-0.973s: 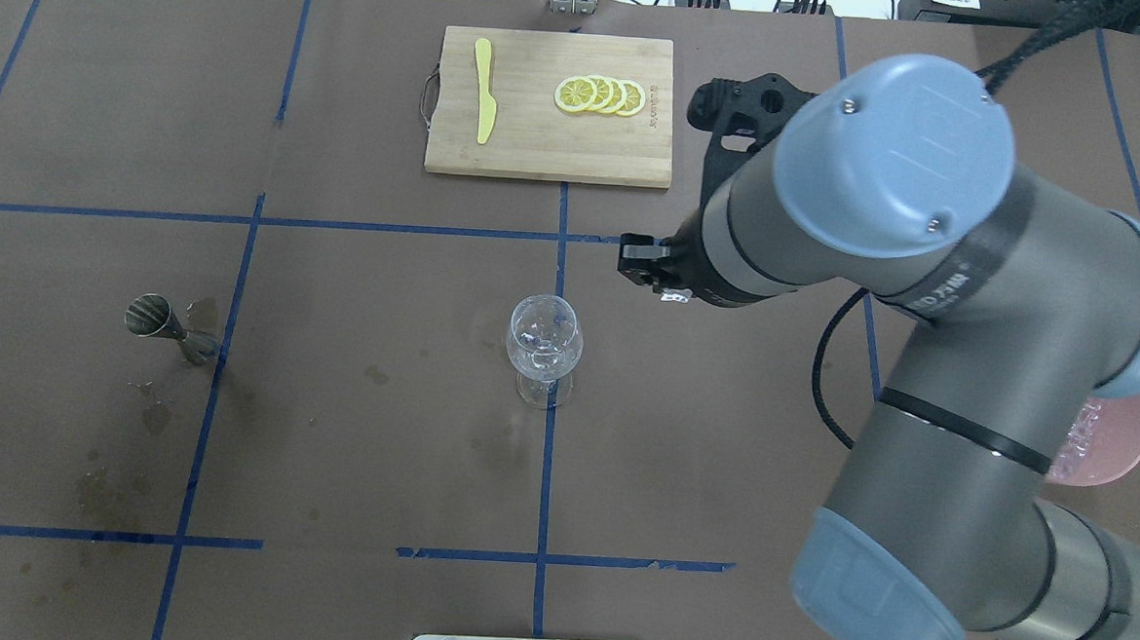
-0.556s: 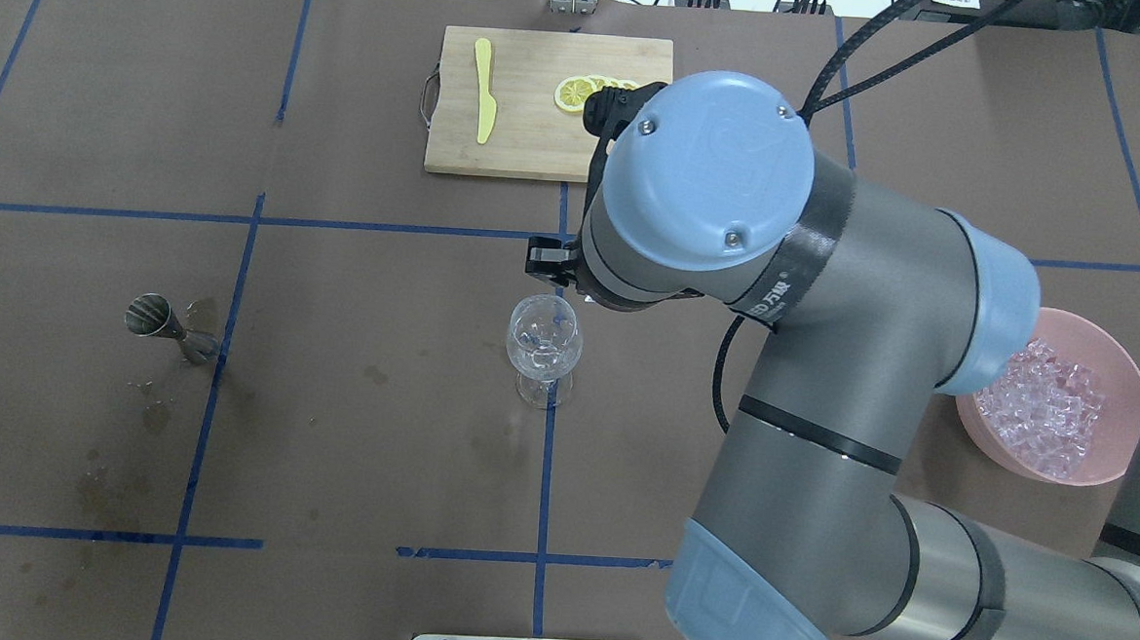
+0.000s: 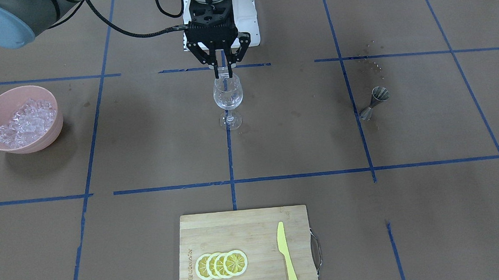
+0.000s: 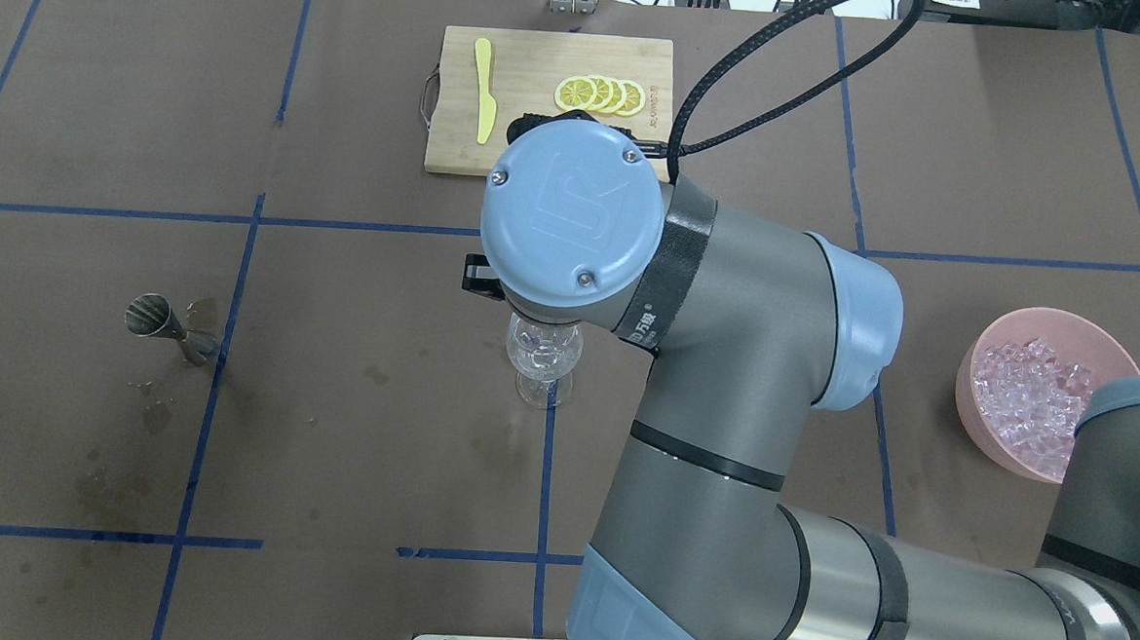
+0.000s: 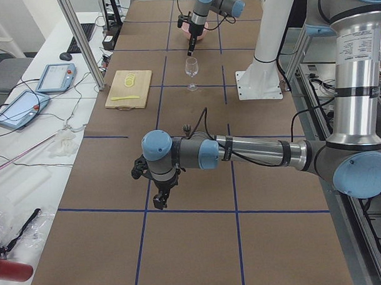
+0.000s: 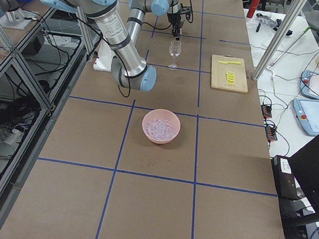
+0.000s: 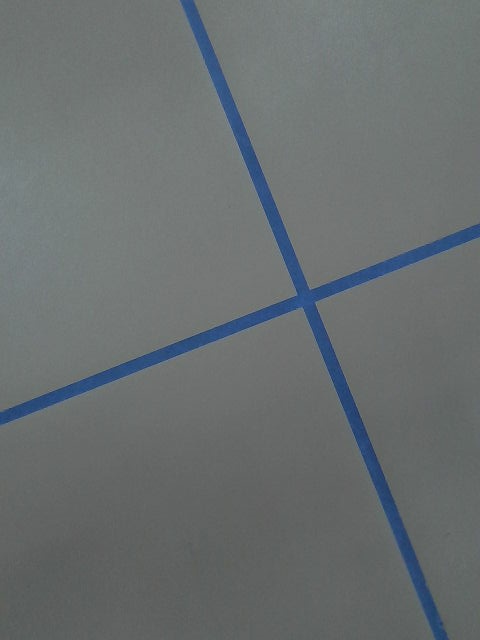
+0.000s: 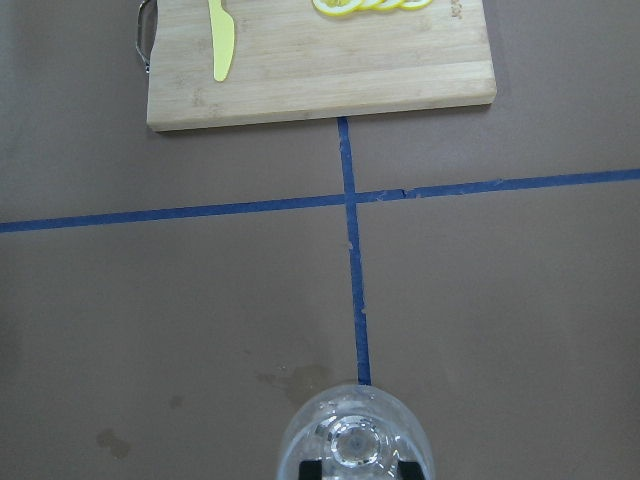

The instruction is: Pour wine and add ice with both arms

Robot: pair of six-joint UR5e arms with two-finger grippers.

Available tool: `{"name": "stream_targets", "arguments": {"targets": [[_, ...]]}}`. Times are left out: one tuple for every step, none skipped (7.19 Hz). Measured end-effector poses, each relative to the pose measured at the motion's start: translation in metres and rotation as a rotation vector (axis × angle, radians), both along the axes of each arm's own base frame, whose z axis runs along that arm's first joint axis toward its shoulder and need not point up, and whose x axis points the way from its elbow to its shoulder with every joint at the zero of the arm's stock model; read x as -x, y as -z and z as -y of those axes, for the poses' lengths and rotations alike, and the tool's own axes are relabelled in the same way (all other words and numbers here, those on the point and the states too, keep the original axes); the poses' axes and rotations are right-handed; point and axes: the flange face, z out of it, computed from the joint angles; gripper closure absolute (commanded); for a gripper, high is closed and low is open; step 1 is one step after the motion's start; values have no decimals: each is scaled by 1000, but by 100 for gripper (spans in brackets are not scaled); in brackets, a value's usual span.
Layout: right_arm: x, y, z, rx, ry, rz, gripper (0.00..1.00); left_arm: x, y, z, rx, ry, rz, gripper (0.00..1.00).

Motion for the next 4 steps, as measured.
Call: {"name": "stream_targets", "arguments": {"targets": [[6,-1,-3,-1,2,-7,100,0,0,0,0,0,0,0],[10,-2,-5,-3,4,-13,100,0,0,0,0,0,0,0],[13,-3,-6,-4,5,-18,98,0,0,0,-1,-1,0,0],[14,-4,-6,-4,4,-21,42,0,0,0,-2,-1,0,0]]}}
